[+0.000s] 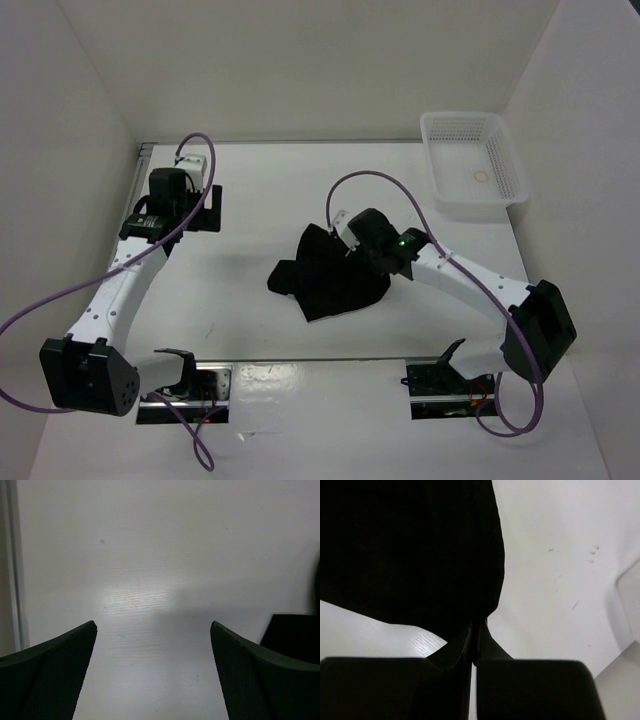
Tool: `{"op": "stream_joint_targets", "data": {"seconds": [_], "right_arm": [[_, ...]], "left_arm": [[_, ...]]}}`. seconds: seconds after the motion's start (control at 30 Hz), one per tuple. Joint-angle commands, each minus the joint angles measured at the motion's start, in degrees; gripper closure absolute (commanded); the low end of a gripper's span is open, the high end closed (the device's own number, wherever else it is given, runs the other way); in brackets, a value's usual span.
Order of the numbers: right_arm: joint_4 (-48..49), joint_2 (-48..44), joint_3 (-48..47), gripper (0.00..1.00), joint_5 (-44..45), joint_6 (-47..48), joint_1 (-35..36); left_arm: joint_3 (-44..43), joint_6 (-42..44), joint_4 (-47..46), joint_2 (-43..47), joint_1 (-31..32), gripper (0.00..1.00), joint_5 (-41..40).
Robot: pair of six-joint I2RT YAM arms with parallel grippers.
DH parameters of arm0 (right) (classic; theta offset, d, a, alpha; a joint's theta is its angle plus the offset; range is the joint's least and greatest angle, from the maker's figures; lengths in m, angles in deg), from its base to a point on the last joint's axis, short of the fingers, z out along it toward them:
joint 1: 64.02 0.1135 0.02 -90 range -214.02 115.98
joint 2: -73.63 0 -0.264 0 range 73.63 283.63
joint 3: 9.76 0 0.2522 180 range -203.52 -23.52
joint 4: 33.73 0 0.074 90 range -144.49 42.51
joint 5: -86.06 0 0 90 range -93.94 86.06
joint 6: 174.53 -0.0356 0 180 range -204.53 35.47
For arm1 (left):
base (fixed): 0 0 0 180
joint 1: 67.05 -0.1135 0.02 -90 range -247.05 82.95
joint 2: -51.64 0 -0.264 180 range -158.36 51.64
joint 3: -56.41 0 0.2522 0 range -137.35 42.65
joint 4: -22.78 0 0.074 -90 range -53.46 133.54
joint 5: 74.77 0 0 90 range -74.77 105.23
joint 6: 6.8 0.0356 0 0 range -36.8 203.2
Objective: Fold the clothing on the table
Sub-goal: Flatten the skirt out
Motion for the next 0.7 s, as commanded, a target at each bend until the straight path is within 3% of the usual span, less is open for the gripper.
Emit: {"op": "stream_joint_targets", "data": {"seconds": [0.0, 0.2, 0.27, 0.3, 0.47, 0.67], "right_arm": [[1.1, -0.7, -0.1, 1.00, 0.6, -2.1, -3.4], [2.5, 2.3, -2.4, 1.00, -3.3, -3.2, -13.4], [2.5, 3.0, -2.4, 1.00, -4.6, -3.2, -15.0], [3.0, 3.0, -2.4, 1.00, -5.2, -3.2, -15.7], [3.0, 1.1, -2.4, 1.00, -8.8, -3.7, -15.7], [3.0, -1.7, -0.8, 1.00, -12.0, -5.5, -15.7]], "left_arm": [[-0.4, 3.9, 0.3, -0.2, -0.2, 0.00, 10.5], [-0.4, 8.1, 3.1, -2.2, -0.2, 0.00, 22.1], [-1.0, 9.6, 3.9, -5.7, 2.9, 0.00, 22.7], [-1.8, 10.4, 3.9, -7.1, 7.7, 0.00, 21.8], [-10.0, 10.9, 4.9, -20.2, 18.3, 0.00, 20.1], [-21.8, 9.0, 3.5, -31.6, 19.1, 0.00, 27.8]]}}
